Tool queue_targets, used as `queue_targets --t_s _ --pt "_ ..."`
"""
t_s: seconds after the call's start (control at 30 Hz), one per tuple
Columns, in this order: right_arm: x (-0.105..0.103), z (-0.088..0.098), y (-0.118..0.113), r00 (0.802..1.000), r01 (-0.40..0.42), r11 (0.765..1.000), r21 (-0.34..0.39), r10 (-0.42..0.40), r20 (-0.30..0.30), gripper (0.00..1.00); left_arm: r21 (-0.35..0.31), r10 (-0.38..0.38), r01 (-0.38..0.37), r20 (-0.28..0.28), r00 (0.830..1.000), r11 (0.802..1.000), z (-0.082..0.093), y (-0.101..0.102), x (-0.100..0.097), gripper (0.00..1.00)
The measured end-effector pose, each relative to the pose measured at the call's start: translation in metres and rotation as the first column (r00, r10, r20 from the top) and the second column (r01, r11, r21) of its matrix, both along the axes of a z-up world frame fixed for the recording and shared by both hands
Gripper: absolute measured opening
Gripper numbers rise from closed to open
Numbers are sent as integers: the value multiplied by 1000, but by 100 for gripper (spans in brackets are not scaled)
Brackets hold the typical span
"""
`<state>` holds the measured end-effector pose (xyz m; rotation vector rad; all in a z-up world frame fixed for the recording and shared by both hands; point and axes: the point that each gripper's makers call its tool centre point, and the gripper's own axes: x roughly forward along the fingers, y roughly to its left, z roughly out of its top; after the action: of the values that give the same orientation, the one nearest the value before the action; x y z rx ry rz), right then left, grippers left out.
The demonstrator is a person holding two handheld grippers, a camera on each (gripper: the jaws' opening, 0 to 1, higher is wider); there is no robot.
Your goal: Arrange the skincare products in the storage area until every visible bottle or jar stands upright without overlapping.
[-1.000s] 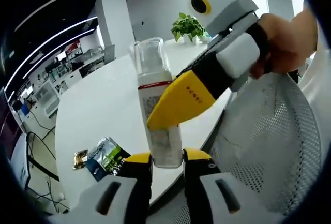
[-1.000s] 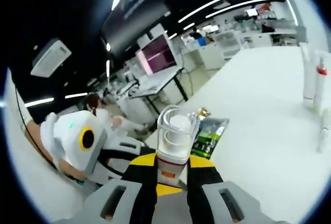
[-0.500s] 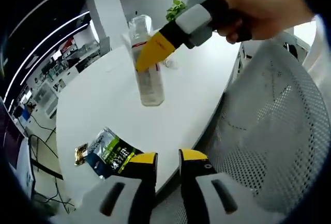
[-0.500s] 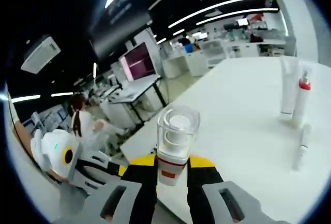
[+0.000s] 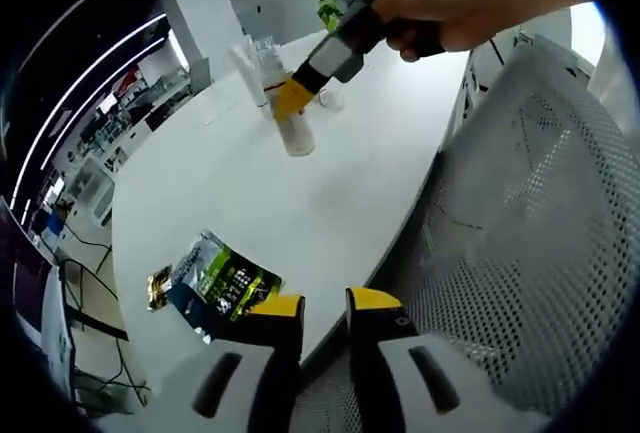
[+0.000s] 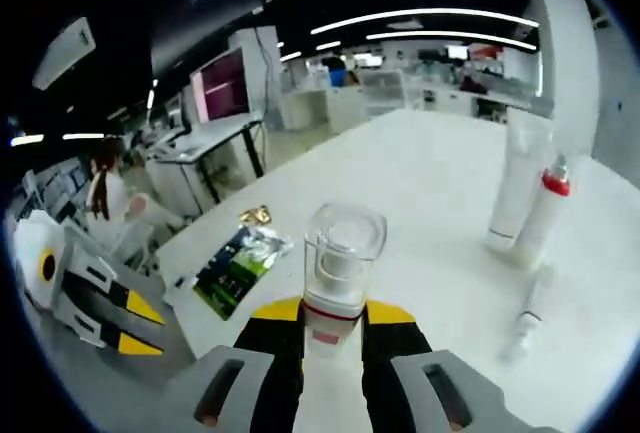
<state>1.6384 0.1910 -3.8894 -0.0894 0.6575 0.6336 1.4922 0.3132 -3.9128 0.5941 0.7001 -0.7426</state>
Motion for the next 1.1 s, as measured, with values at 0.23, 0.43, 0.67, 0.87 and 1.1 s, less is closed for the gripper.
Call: queue_targets --t_s 0.23,0.43,0.67,0.87,1.1 --pt "29 -21 -18 997 70 996 -58 -70 -7 16 19 15 -15 -9 1000 1000 -2 5 -1 9" --pt "63 -32 -41 990 139 981 -136 -137 24 16 30 22 -22 -18 1000 999 -5 7 -1 7" --pt "92 -33 -65 979 201 962 -186 -192 67 16 38 31 -30 -19 999 999 -6 10 -1 5" --pt "115 -33 -74 969 242 949 -202 -226 99 16 43 41 -41 -7 999 998 -5 12 1 3" --pt "132 -32 -79 948 308 934 -179 -286 139 16 43 47 -47 -5 999 998 -5 14 1 2"
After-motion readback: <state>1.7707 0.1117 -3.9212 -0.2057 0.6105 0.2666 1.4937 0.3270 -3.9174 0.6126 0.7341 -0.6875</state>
